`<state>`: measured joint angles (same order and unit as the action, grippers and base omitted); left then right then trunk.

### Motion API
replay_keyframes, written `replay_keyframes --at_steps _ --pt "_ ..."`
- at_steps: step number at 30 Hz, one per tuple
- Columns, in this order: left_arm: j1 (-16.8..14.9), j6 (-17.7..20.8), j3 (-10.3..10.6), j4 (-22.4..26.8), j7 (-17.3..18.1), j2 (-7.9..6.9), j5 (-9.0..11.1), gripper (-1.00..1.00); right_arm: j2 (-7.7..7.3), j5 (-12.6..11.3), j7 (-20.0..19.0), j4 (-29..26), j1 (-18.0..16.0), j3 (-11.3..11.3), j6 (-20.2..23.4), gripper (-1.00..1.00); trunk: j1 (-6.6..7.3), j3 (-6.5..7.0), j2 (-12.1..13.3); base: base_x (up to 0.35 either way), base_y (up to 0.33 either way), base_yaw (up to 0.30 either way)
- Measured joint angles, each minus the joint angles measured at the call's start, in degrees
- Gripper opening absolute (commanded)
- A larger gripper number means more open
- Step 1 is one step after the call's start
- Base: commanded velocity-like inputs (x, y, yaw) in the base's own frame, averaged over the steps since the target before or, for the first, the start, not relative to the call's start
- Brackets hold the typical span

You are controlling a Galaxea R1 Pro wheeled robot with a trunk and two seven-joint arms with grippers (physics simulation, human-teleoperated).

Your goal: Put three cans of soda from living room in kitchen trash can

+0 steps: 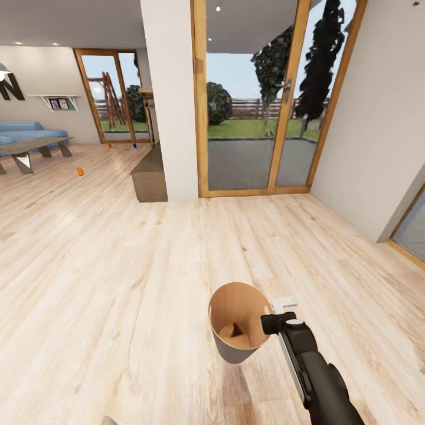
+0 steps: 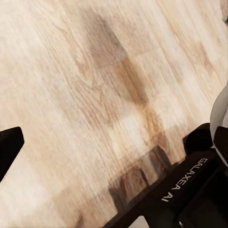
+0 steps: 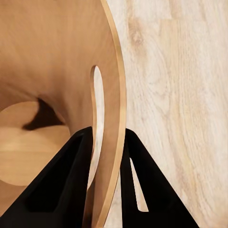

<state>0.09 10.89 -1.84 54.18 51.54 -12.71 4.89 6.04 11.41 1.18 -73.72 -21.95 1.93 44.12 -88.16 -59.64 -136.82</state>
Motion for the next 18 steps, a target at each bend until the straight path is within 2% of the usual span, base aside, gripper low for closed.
replay_keyframes --at_steps 3,4,5,7,10,18 --pt "0.0 0.1 -2.0 0.1 0.1 -0.33 0.1 1.0 0.01 -0.1 -0.3 -0.1 0.0 0.0 0.1 -1.0 0.0 0.0 0.0 0.0 0.0 0.0" --pt "0.0 0.1 -3.1 0.1 0.1 -0.38 0.1 1.0 0.01 -0.1 -0.5 -0.1 0.0 0.0 0.2 -1.0 0.0 0.0 0.0 0.0 0.0 0.0" --pt "0.0 0.0 -5.2 -0.1 0.2 -0.45 0.2 1.0 0.02 0.3 -1.0 0.3 0.0 0.0 0.2 -1.0 0.0 0.0 0.0 0.0 0.0 0.0" --pt "0.0 0.0 -5.5 -0.2 0.2 -0.46 0.3 1.0 0.03 -0.6 -1.2 0.3 0.0 0.0 0.2 -1.0 0.0 0.0 0.0 0.0 0.0 0.0" --pt "0.0 0.0 -5.7 -0.3 0.2 -0.34 0.3 1.0 0.08 0.3 -1.3 0.6 0.0 0.0 0.1 -1.0 0.0 0.0 0.0 0.0 0.0 0.0" --pt "0.0 -0.1 -5.6 -0.4 0.1 -0.15 0.2 1.0 0.1 0.1 -1.3 0.7 0.0 0.0 0.1 -1.0 0.0 0.0 0.0 0.0 0.0 0.0"
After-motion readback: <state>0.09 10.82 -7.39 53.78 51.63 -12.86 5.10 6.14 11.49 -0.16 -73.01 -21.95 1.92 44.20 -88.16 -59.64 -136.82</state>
